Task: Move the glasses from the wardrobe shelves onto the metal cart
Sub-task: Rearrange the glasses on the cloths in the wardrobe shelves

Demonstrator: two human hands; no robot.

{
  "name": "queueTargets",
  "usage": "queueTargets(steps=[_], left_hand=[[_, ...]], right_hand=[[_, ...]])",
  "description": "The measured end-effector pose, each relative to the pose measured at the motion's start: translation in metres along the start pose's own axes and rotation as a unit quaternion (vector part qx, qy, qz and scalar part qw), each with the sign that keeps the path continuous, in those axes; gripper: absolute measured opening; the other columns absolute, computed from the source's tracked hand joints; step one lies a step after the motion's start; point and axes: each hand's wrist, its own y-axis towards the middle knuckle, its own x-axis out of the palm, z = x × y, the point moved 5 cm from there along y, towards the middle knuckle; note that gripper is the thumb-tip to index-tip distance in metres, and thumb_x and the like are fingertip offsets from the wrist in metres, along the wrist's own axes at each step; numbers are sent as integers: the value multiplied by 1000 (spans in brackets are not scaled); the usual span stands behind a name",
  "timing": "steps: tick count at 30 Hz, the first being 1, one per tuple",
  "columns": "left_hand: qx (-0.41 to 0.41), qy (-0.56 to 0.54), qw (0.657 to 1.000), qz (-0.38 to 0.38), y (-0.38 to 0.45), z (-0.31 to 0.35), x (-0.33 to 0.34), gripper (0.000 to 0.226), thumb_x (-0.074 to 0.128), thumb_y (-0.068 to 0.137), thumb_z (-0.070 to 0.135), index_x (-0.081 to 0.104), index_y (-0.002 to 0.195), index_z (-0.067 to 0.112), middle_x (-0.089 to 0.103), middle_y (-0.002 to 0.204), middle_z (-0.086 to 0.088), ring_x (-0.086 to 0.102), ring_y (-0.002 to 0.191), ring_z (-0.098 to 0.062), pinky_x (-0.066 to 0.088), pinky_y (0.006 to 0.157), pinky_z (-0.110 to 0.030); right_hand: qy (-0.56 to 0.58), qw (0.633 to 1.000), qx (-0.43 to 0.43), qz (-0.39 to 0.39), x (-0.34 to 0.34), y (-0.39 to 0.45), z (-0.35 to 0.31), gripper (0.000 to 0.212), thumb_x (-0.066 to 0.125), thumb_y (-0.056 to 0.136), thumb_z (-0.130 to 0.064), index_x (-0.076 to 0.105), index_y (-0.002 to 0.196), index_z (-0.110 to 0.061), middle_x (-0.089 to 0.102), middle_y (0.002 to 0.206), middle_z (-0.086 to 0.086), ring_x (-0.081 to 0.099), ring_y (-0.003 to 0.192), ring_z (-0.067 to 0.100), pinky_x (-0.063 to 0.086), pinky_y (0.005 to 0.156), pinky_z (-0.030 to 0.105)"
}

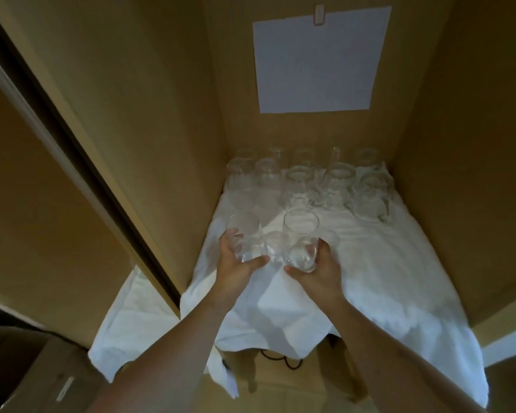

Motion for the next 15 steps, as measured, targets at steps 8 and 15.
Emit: queueTargets(steps=[8, 15], left_hand=[[-45, 8, 995, 91, -16, -2, -7, 99, 98, 45, 25, 48, 130, 29, 59, 127, -1, 61, 112, -16, 56, 93, -35], [-56, 76, 986, 135, -30, 25, -21, 85, 95, 67, 20, 51, 140, 26, 54, 124, -6, 58, 108, -19, 46, 53, -8]], right_hand=[[53, 999, -14, -4, -5, -2, 5, 76, 94, 67, -27, 55, 132, -17, 60, 117, -7, 59, 113, 17, 40, 87, 22], [95, 995, -24, -22, -9, -2, 8, 84, 94, 68, -26, 52, 140, -13, 59, 135, 0, 54, 125, 18, 39, 97, 22]])
